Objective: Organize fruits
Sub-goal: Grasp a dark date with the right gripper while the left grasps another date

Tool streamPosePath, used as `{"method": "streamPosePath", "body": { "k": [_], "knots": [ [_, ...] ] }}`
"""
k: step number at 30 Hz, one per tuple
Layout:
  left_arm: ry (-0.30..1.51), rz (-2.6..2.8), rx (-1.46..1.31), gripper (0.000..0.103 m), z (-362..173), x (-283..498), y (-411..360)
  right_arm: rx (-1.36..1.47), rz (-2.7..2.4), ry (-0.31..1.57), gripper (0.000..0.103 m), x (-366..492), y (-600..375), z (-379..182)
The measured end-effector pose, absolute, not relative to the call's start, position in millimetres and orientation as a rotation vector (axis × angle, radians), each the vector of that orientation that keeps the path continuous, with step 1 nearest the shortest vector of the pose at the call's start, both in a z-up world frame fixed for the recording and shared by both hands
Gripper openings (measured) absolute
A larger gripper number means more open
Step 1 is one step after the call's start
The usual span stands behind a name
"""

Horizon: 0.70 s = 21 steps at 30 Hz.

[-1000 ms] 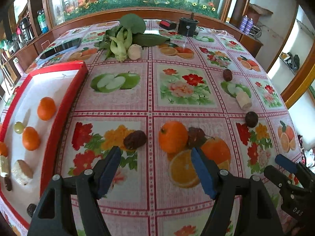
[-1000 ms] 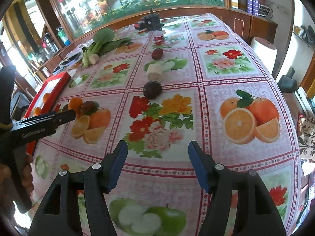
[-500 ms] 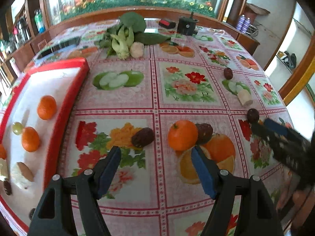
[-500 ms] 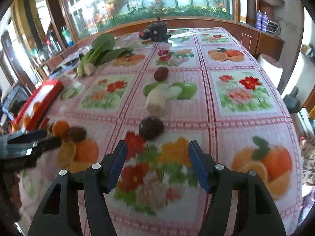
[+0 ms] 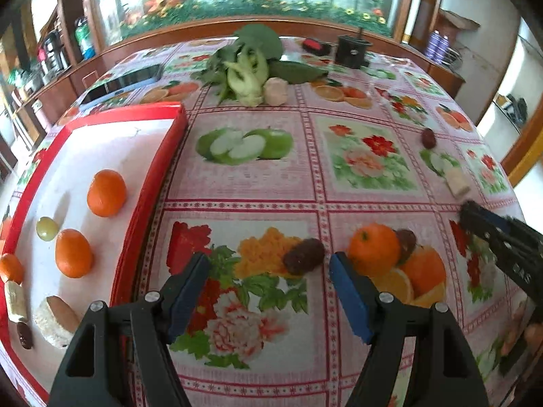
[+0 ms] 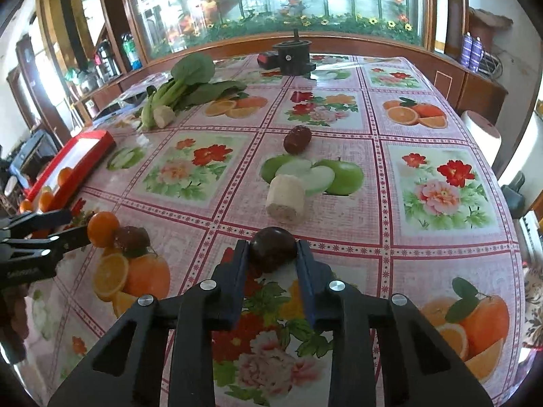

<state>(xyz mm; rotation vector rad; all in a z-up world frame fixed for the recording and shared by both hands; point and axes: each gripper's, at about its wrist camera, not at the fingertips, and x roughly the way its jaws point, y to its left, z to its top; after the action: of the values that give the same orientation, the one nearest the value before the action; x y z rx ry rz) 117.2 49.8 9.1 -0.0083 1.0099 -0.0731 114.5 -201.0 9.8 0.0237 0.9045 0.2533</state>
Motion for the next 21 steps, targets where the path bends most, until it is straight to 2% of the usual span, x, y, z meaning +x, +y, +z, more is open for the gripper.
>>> {"method": "streamPosePath", "body": {
  "k": [4,6,8,10,21],
  "knots": [
    [0.991,-0.059,-0.004,0.074,6,118,50,0.018,0.252,0.906,0.028,115,-199,10],
    [0.970,-0.062,0.019,0.064,6,118,47,0.019,0.252,0.906,0.028,115,-199,10],
    [0.953,-0.093,0.021,0.036,8,117,43,0.013,0.248,0.907,0.028,116,-198,10],
    [0.951,-0.118,0.013,0.022,9,117,41,0.001,0.248,0.909,0.028,117,-196,10],
    [0.992,-0.198,-0.085,0.022,12,88,39,0.047,0.254,0.920,0.027,100,-209,13]
  ]
}}
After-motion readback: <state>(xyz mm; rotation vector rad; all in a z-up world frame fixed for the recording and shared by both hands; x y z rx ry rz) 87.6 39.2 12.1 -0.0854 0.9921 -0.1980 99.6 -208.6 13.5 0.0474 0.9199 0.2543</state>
